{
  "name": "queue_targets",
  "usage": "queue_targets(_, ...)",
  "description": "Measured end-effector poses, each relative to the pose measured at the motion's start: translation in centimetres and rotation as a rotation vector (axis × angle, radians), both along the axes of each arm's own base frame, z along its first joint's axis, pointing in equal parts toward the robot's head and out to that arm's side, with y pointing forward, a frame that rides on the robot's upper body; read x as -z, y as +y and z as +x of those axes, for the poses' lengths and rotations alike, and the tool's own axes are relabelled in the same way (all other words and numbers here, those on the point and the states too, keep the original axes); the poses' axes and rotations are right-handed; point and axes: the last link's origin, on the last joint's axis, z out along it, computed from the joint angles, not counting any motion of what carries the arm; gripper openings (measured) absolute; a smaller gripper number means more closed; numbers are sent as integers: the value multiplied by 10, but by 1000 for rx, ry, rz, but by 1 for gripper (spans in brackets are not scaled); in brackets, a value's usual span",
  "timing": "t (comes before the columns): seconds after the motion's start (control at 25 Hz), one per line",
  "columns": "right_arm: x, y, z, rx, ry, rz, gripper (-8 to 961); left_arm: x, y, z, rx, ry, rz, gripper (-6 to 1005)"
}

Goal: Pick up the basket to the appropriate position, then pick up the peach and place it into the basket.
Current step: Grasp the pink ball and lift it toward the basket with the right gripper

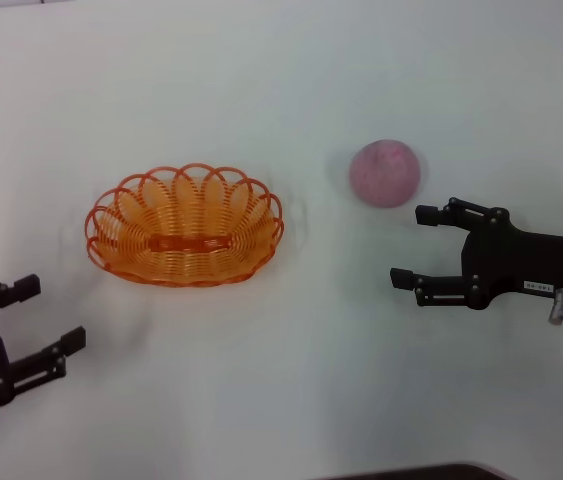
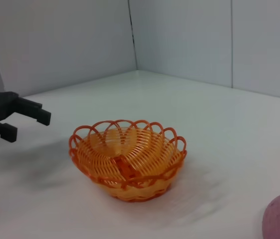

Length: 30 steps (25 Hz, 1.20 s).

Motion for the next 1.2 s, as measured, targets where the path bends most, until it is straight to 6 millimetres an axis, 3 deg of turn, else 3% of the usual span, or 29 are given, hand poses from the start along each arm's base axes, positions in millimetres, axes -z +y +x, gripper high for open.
queue_targets(0.28, -5, 2, 0, 6, 6, 10, 916, 1, -3, -1, 4, -11, 11, 841)
queue_targets(0.76, -36, 13, 12, 169, 59, 128, 915, 0, -2, -1, -4, -25, 25, 840)
queue_targets(1.2, -67, 52, -7, 406, 78, -19, 914, 1, -3, -1, -11, -34, 24, 841)
